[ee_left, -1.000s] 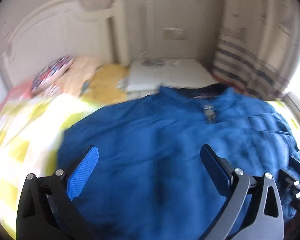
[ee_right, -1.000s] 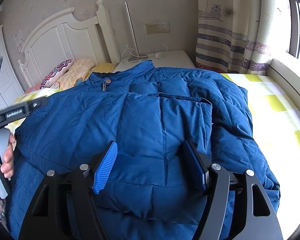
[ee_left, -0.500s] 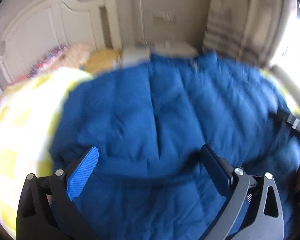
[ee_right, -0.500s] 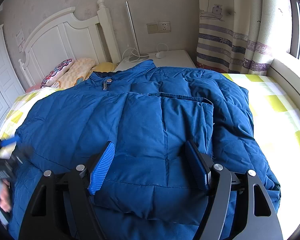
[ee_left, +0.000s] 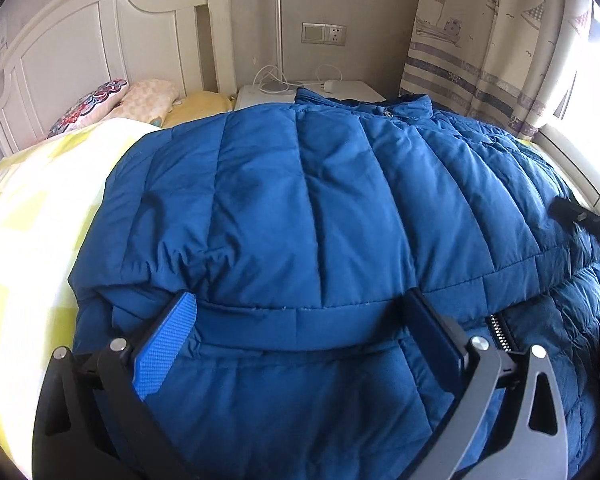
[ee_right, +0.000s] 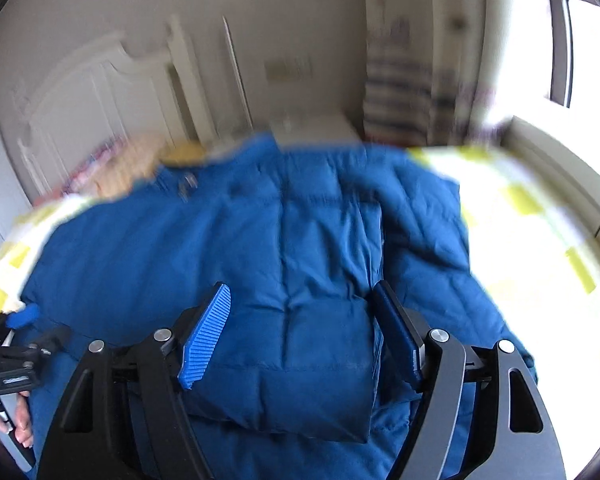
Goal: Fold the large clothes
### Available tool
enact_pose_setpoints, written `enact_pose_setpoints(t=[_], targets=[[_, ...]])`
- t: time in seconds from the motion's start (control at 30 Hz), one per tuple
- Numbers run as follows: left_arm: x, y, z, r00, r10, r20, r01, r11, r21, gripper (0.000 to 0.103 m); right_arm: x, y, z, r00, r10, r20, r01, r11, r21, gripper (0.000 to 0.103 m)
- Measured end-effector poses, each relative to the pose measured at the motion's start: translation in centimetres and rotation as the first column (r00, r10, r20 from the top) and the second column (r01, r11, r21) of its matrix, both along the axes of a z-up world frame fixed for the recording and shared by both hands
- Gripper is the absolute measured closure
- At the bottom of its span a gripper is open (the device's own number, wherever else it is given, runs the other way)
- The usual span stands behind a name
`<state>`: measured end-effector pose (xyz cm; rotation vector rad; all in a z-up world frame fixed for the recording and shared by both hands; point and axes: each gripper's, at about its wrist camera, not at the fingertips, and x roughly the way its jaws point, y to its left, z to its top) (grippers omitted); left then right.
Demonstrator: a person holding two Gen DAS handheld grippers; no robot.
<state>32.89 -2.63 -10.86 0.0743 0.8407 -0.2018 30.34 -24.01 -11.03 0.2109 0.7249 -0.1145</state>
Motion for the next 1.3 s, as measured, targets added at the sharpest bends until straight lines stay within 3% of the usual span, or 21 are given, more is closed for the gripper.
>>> enact_pose_setpoints(t=[0.13,0.2,0.33,0.4,0.47,0.5,0.67,0.87,0.97,1.07,1.17,1.3], targets=[[-0.1,0.0,0.0,1.0,0.0,0.0,0.0,1.0,0.003,0.002,-2.0,-0.1,1.2,0.992,-0.074,0.102,0.078,0.996,-0.033,0.032],[-0.1,0.1,0.0,1.0,0.0,-0.001,0.0,1.0,0.005,0.002,-2.2,0.2,1.7,0.99,-0.057,0.128,0.064,0.997,-0.045,0.032],[-0.1,0.0,0.0,1.0,0.0,-0.001,0.0,1.0,0.002,0.002,-0.6,2.5,2.5,0.991,0.027,0.131,-0.007,0.988,-0.153,0.029],[-0.1,0.1,0.0,1.0,0.0,-0.001,0.0,1.0,0.002,0.002,1.3,4.1,1.8,0.992,0.113,0.059,-0.099,0.973,-0.207,0.013],[-0.1,0.1,0.0,1.0,0.0,-0.001,0.0,1.0,0.001,0.002,3.0,5.2,-0.1,0.984,0.163,-0.072,-0.176,0.957,-0.232,0.013],[-0.1,0.1,-0.1,1.0,0.0,-0.002,0.0,1.0,0.0,0.002,3.2,5.2,-0.3,0.984,0.157,-0.086,-0.173,0.957,-0.233,0.013],[0.0,0.2,-0.1,1.0,-0.001,-0.003,0.001,1.0,0.0,0.002,0.9,3.5,0.8,0.995,0.103,-0.013,-0.103,0.985,-0.141,0.013],[0.0,0.2,-0.1,1.0,0.0,-0.003,0.0,1.0,0.004,0.002,0.6,4.1,0.1,0.986,0.115,-0.119,-0.134,0.978,-0.161,0.012],[0.0,0.2,-0.1,1.0,0.0,-0.003,0.0,1.0,0.004,0.002,-1.1,4.0,1.4,0.992,0.103,-0.072,-0.112,0.986,-0.124,0.012],[0.0,0.2,-0.1,1.0,0.0,-0.003,0.0,1.0,0.009,0.002,-3.1,5.4,1.8,0.988,0.146,-0.059,-0.154,0.974,-0.164,0.012],[0.0,0.2,-0.1,1.0,0.0,-0.003,0.0,1.0,0.012,0.002,-3.0,7.1,-1.2,0.967,0.177,-0.183,-0.223,0.937,-0.269,0.009],[-0.1,0.1,0.0,1.0,0.0,-0.002,0.0,1.0,0.02,0.002,-3.6,6.7,-0.6,0.973,0.171,-0.156,-0.205,0.951,-0.232,0.01]])
